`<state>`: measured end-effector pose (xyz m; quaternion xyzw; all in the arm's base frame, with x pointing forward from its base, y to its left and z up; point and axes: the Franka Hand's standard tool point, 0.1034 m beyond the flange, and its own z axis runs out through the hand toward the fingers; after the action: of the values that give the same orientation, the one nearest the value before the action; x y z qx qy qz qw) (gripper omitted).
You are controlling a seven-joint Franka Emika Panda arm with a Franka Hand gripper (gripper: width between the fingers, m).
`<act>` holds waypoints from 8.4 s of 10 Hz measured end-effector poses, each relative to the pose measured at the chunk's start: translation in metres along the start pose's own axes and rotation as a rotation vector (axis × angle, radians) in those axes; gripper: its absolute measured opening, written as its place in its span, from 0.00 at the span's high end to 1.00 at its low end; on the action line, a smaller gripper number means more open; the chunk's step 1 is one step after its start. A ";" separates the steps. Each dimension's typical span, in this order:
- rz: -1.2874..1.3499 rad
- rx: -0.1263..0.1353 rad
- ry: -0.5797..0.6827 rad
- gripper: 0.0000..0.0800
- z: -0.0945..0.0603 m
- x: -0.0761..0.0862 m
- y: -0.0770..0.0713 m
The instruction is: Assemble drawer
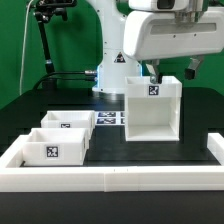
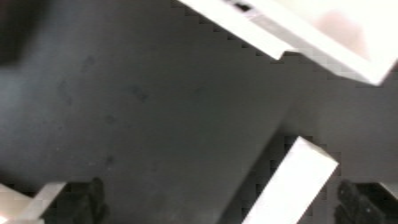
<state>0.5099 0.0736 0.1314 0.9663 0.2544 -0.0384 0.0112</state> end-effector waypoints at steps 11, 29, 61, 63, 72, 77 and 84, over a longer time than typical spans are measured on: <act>0.348 -0.004 -0.009 0.19 0.000 -0.055 -0.046; 0.369 0.027 0.017 0.93 0.040 -0.070 -0.069; 0.521 0.069 0.153 0.95 0.028 0.058 0.007; 0.655 0.084 0.153 0.95 0.027 0.060 0.006; 1.246 0.189 0.148 0.95 0.021 0.070 0.010; 1.731 0.288 0.111 0.95 0.019 0.081 0.029; 1.838 0.323 0.079 0.95 0.022 0.085 0.029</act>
Offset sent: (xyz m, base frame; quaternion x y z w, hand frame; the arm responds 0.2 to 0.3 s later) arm 0.0000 0.0000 0.0000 0.0000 0.0000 0.0000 1.0000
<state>0.5966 0.0888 0.1032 0.7788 -0.6180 -0.0167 -0.1061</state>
